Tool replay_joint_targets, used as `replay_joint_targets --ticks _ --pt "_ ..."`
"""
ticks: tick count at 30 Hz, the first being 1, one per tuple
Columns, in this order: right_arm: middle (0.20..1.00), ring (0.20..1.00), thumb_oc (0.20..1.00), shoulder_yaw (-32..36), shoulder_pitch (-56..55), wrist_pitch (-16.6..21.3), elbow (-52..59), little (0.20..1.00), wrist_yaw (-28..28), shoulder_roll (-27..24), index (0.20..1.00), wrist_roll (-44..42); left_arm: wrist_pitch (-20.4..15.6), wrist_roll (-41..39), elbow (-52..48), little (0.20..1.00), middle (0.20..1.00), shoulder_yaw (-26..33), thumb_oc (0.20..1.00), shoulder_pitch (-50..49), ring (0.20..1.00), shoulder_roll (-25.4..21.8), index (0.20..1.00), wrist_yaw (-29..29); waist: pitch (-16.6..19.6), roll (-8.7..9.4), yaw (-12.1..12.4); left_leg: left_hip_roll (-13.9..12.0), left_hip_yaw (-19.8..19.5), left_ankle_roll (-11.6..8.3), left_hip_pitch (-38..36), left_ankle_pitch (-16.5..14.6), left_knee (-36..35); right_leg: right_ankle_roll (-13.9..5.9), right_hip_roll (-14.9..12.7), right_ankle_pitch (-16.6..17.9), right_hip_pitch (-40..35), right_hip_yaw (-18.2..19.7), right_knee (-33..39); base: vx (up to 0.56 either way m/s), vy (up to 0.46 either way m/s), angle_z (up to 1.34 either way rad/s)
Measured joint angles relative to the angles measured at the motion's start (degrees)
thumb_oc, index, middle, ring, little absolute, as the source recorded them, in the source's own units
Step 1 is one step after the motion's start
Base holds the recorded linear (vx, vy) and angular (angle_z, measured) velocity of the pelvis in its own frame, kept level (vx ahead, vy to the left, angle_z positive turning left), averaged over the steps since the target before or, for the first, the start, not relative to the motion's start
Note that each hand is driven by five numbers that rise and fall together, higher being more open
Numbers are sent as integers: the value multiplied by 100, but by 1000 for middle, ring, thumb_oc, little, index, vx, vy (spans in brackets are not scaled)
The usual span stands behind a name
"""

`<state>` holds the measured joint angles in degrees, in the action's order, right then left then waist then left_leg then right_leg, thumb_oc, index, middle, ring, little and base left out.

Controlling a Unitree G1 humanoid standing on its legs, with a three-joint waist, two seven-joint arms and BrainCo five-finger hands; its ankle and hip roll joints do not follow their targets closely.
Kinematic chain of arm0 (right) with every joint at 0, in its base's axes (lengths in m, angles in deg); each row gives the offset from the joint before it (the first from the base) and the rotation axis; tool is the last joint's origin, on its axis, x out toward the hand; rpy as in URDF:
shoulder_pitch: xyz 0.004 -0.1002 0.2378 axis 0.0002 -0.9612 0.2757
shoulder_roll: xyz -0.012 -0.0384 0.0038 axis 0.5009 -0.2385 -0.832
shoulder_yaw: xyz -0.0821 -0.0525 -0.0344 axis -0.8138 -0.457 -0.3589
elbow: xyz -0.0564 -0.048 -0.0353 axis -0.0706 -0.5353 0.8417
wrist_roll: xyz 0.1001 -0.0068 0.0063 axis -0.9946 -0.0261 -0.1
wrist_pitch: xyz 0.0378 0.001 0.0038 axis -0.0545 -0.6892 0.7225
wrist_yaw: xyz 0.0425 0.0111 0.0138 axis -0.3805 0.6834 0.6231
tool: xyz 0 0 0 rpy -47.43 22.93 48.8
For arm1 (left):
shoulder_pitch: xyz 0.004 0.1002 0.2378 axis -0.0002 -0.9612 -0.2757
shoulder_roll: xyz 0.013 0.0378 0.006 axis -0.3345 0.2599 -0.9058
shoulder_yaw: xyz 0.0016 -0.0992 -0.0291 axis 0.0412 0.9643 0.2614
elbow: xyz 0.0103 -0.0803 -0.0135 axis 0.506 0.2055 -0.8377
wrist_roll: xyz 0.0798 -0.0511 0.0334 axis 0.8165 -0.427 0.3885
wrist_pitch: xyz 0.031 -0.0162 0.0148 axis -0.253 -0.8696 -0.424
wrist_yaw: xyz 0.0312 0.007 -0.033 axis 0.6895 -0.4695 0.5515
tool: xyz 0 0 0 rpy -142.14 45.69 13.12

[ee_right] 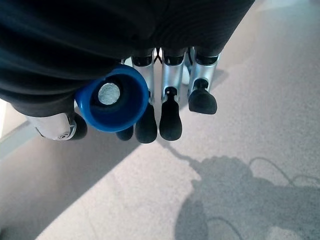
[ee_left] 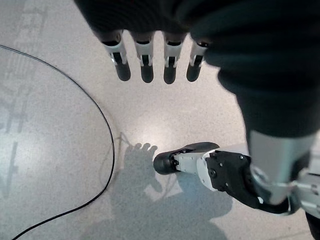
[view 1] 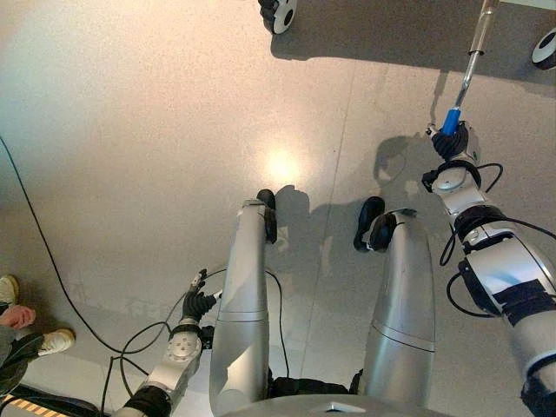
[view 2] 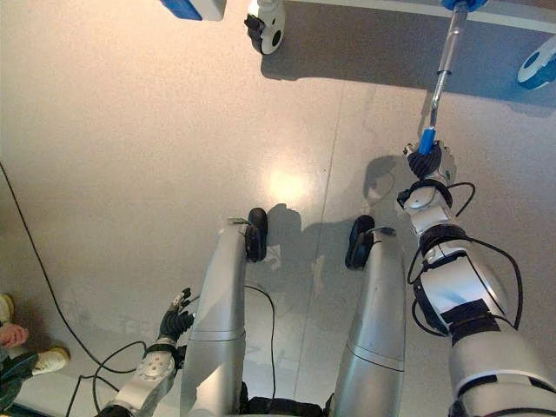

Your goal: Raise the hospital bed

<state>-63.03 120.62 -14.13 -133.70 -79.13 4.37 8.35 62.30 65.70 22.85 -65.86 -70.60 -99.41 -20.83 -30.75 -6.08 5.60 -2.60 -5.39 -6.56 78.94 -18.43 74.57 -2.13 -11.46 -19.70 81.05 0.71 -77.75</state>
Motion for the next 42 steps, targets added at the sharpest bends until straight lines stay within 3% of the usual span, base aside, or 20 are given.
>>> replay_joint_targets --ticks 13,18,29,34,42 --pt "200 200 200 -207 -153 -19 1191 200 -12 540 200 -10 -14 1 35 1000 1000 16 1000 12 1000 43 1000 -150 4 -9 -199 -28 4 -18 -11 29 -157 32 8 -2 4 -41 135 -3 6 0" --pt "200 200 200 -411 -536 -21 2549 200 -5 795 200 -12 -14 2 161 1000 1000 126 1000 62 1000 123 1000 -214 3 -9 -350 -154 116 -40 -549 173 -845 84 94 204 -467 -120 786 -23 35 -8" --pt "200 200 200 -406 -1327 93 3799 200 137 684 200 -249 -34 54 417 1000 1000 262 1000 142 1000 175 1000 -232 0 6 -496 -186 226 -123 -1675 591 -2225 88 150 509 -1514 -267 1982 -15 6 0" --pt "200 200 200 -150 -1745 318 4301 200 259 551 200 -662 -30 109 750 1000 1000 371 1000 289 1000 295 1000 -148 2 35 -497 -201 312 -104 -2240 976 -3173 77 203 867 -2006 -303 2829 -35 2 -4" --pt "200 200 200 353 -2291 512 4810 200 312 500 200 -993 -26 274 950 1000 1000 542 1000 356 1000 410 1000 -45 -10 53 -611 -166 434 -28 -2711 1243 -3909 -12 225 1150 -2455 -286 3575 -11 4 -1"
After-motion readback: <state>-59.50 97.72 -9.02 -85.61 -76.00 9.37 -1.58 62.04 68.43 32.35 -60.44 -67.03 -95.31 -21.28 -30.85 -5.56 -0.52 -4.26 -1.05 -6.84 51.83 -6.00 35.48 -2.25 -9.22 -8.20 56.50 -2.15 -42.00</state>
